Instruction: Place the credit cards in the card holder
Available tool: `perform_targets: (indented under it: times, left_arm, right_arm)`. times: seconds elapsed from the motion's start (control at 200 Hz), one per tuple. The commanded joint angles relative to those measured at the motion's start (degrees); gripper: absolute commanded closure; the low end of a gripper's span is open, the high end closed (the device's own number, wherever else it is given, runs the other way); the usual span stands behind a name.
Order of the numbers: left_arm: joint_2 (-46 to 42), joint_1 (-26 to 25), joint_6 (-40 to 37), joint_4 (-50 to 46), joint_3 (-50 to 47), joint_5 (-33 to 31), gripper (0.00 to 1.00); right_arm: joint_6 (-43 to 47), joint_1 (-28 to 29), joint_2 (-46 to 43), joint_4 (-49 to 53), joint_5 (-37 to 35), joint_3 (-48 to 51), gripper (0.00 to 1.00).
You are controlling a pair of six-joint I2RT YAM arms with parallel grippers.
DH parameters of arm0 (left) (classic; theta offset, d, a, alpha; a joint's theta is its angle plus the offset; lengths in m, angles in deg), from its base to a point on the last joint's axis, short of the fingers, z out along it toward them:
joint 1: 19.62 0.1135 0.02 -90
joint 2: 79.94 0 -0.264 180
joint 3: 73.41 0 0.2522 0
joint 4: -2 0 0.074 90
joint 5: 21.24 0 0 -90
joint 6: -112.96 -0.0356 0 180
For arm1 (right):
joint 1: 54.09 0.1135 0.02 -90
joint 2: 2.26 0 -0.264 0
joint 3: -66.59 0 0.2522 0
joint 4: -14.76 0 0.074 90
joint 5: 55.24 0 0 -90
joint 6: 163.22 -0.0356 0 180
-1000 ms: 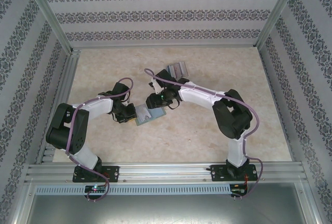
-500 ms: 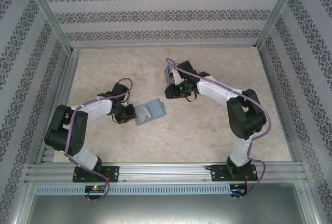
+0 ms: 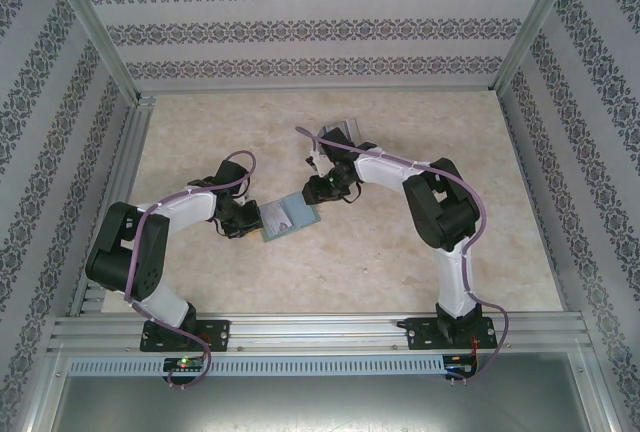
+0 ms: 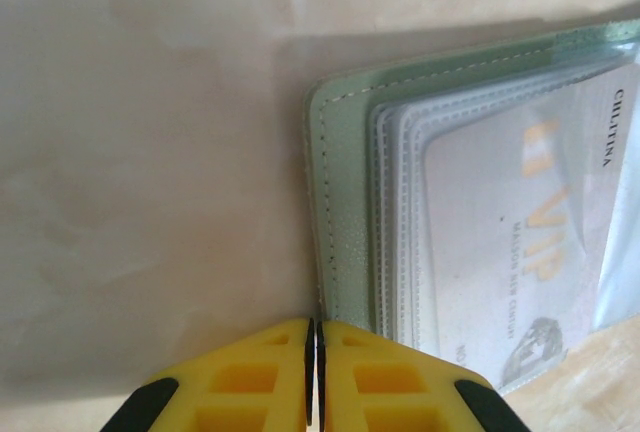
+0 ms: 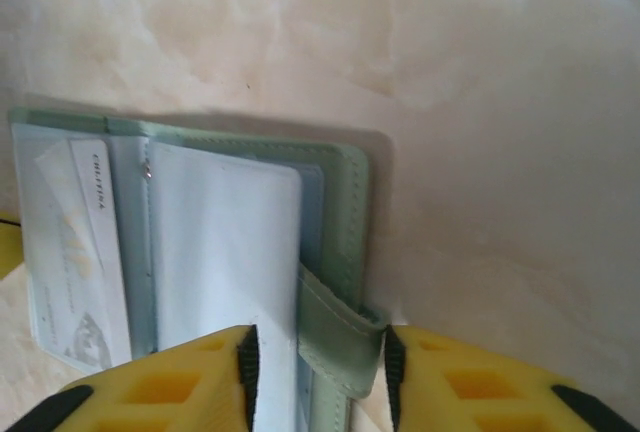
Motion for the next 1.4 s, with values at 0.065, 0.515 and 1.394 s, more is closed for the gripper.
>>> perform_targets:
  times: [0.065,0.515,1.394]
  left_arm:
    - [-0.4,-0.2,-0.9,0.1,-0.5,-1.2,0.88]
    - [-0.7,-0.2,-0.7,0.4,-1.1,-1.3,0.88]
    - [3.6,-0.2,0.7,6.1,-1.3,0.4,0.88]
  right_arm:
    - [1.1,0.5,1.5,1.6,1.0,-1.1,0.68]
    - [2.1,1.1,2.6,3.2,-2.2,-1.1,0.67]
    - [-11.8,3.2,-1.9,-16.8,22.4,2.2,0.93]
